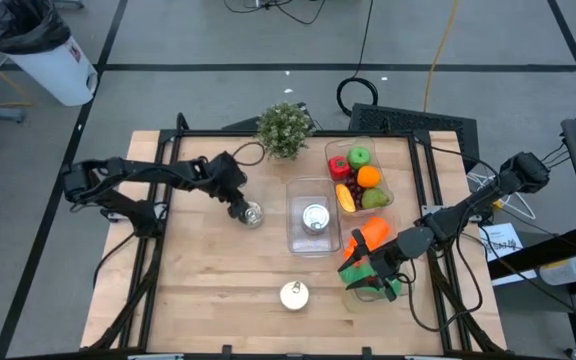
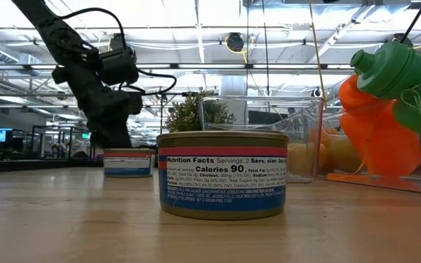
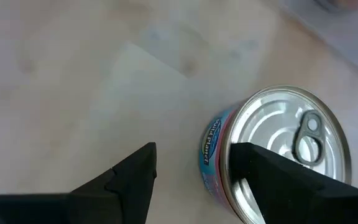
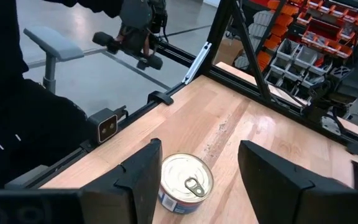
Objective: Pick & Place Food Item
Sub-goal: Put the left blue tuna can into the middle transparent bin
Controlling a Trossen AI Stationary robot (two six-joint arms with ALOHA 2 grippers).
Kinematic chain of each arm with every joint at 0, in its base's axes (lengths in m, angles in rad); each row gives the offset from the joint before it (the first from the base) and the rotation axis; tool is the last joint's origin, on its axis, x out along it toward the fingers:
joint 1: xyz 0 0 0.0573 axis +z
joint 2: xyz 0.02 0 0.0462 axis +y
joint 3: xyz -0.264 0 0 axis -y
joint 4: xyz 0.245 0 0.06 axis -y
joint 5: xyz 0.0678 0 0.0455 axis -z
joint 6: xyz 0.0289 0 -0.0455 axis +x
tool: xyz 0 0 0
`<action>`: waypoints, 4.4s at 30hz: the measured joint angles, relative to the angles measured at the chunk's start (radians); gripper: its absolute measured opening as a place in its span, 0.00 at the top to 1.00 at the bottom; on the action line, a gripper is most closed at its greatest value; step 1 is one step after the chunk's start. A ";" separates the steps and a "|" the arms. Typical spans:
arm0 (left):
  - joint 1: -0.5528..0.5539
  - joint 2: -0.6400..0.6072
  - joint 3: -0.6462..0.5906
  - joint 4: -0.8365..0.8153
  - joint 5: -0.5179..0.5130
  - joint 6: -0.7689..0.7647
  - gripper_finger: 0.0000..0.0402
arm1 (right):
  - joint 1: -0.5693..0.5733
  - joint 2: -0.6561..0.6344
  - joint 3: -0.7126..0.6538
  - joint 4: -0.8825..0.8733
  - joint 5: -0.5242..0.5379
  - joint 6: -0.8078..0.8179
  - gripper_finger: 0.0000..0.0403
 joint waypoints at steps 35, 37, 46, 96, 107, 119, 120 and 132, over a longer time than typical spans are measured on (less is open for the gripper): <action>-0.233 -0.141 0.053 -0.390 0.021 -0.372 0.41 | 0.000 0.000 0.000 0.001 0.000 0.017 0.51; -0.261 -0.140 0.051 -0.347 0.076 -0.358 0.41 | 0.000 0.000 0.000 0.000 0.000 0.026 0.51; -0.279 -0.143 0.054 -0.361 0.113 -0.229 0.41 | 0.000 0.000 0.000 0.001 0.000 0.029 0.51; -0.128 -0.074 0.156 -0.494 -0.196 0.024 0.41 | -0.001 0.000 0.000 -0.014 0.000 0.028 0.51; -0.047 0.069 0.161 -0.487 -0.268 -0.041 0.41 | -0.001 0.000 0.000 -0.014 0.000 0.029 0.51; 0.015 -0.152 0.239 -0.548 -0.401 -0.044 0.41 | -0.001 0.000 0.000 -0.014 0.000 0.029 0.51; 0.014 -0.186 0.246 -0.558 -0.412 -0.050 0.41 | -0.001 0.000 0.000 -0.014 0.000 0.029 0.51; -0.144 -0.463 0.248 -0.732 -0.320 -0.495 0.41 | 0.000 0.000 0.000 -0.014 0.000 0.029 0.51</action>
